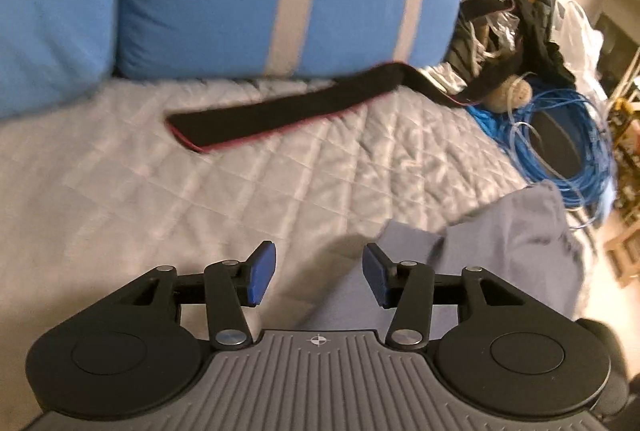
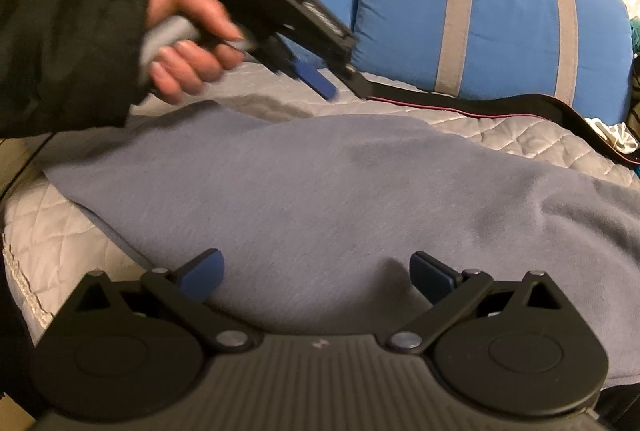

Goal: Fold clothes

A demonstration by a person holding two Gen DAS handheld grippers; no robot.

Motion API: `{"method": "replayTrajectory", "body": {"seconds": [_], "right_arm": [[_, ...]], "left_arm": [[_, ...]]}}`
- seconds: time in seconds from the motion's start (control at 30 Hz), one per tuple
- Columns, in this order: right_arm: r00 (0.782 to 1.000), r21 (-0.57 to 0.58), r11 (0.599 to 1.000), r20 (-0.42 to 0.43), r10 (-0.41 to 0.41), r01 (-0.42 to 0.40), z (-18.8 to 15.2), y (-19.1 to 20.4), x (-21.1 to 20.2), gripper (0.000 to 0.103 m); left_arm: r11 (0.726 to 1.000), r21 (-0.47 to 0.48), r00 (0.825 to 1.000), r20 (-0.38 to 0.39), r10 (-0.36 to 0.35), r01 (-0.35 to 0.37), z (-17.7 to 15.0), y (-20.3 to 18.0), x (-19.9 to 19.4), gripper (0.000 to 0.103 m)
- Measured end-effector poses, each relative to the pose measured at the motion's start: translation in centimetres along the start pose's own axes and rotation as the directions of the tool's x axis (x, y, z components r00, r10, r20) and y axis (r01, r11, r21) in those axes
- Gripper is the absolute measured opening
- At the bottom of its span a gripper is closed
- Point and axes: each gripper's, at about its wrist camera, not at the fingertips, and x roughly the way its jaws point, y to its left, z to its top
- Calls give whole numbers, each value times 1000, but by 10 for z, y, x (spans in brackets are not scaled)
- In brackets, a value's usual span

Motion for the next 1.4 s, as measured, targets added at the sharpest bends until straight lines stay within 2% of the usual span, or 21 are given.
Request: {"method": "replayTrajectory", "body": {"seconds": [0.13,0.2,0.23,0.33,0.47,0.57,0.63,0.7,0.8,0.87,0.93,1.0,1.1,1.23,1.33,1.4], "right_arm": [[1000,32,999,-19,13,-13,1,-5,5,103],[999,50,999,-25,20,-19,1,-8,7,103],[999,58,998,-26,22,-20,2,-10,8,103],[999,83,996,-28,19,-17,2,-14,10,103],[999,103,995,-27,20,-17,4,-18,10,103],[999,110,994,-26,19,-16,5,-18,9,103],[999,113,993,-26,19,-16,5,-18,8,103],[1000,114,993,-26,18,-15,6,-18,7,103],[999,114,993,-29,16,-13,7,-19,8,103],[999,117,993,-32,16,-12,7,-20,7,103],[999,121,993,-33,17,-13,6,-20,7,103],[999,124,992,-33,19,-15,6,-20,6,103],[999,127,992,-33,23,-18,5,-20,5,103],[999,130,991,-35,26,-21,3,-22,6,103],[999,128,992,-42,15,-10,3,-21,6,103],[999,131,991,-42,4,1,2,-23,6,103]], "left_arm": [[997,-8,995,-72,-71,71,1,-5,31,45],[996,0,993,-86,-85,85,0,-10,40,13],[996,16,993,-84,-83,85,-1,-15,40,5],[983,165,996,-57,-73,81,-6,-43,24,3],[937,332,994,-65,-93,110,-26,-90,-2,3],[899,428,993,-102,-57,96,-46,-119,-5,3],[887,458,994,-109,-18,67,-54,-127,-1,3],[886,463,994,-107,15,36,-55,-129,5,4],[925,379,995,-98,4,33,-43,-112,8,11],[962,267,996,-90,-23,46,-31,-95,11,36],[983,173,996,-83,-45,59,-21,-80,17,40],[991,102,993,-91,-76,85,-12,-67,22,40],[988,4,979,-134,-151,153,-6,-56,33,40],[971,-102,957,-175,-230,215,1,-47,52,40],[951,-182,943,-179,-280,248,6,-38,65,40],[936,-239,940,-161,-300,257,11,-30,72,40]]}}
